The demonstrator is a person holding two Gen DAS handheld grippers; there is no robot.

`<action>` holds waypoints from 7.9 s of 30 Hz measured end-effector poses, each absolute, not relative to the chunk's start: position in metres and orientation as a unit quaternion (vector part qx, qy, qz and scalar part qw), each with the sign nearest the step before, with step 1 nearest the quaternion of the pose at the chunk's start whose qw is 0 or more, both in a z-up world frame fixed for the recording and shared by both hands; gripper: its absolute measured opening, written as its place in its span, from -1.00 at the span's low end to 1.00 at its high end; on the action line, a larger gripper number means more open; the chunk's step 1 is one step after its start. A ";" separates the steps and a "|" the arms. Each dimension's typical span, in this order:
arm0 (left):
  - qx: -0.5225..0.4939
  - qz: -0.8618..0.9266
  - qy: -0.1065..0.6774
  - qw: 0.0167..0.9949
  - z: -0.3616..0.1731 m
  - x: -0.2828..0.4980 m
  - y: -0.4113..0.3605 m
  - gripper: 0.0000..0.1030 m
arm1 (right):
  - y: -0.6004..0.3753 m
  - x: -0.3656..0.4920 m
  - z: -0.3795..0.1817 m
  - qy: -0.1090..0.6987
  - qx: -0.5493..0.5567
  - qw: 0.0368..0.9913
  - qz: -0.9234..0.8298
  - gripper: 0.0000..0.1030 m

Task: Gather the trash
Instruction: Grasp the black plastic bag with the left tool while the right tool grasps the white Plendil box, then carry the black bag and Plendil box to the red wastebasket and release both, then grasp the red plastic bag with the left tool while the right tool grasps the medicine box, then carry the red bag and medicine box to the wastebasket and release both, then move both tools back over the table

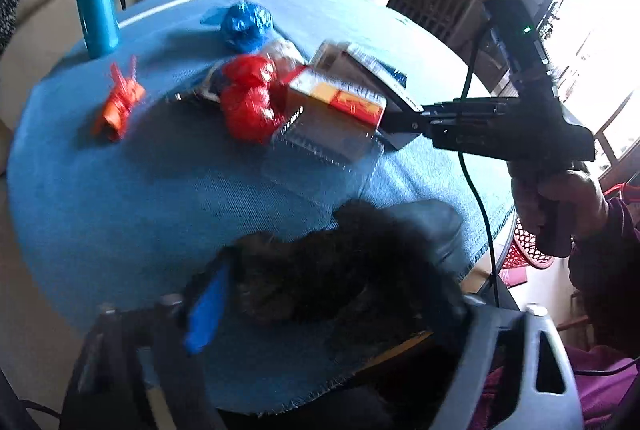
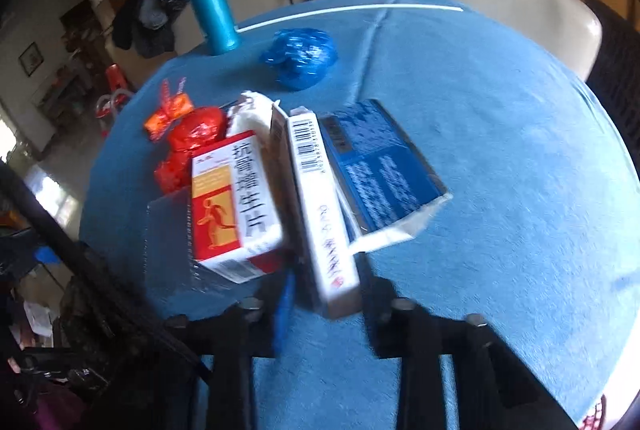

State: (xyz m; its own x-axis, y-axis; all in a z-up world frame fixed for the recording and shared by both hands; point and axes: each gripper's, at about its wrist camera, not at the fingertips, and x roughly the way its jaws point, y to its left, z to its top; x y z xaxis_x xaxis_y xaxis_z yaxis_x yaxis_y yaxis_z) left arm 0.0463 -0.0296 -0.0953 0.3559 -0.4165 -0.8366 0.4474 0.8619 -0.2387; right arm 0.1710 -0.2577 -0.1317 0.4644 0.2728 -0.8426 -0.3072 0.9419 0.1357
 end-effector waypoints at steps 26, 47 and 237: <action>0.016 -0.310 0.472 0.825 -0.071 0.049 -0.032 0.47 | -0.369 0.055 -0.102 0.425 0.199 0.873 0.132 -0.70; 0.108 -0.374 0.446 0.806 -0.096 0.023 -0.089 -0.61 | -0.410 0.017 -0.101 0.399 0.243 0.880 0.083 -0.70; 0.398 -0.405 0.348 0.746 -0.076 -0.004 -0.423 0.17 | -0.612 -0.136 -0.104 0.265 0.416 0.861 -0.128 0.21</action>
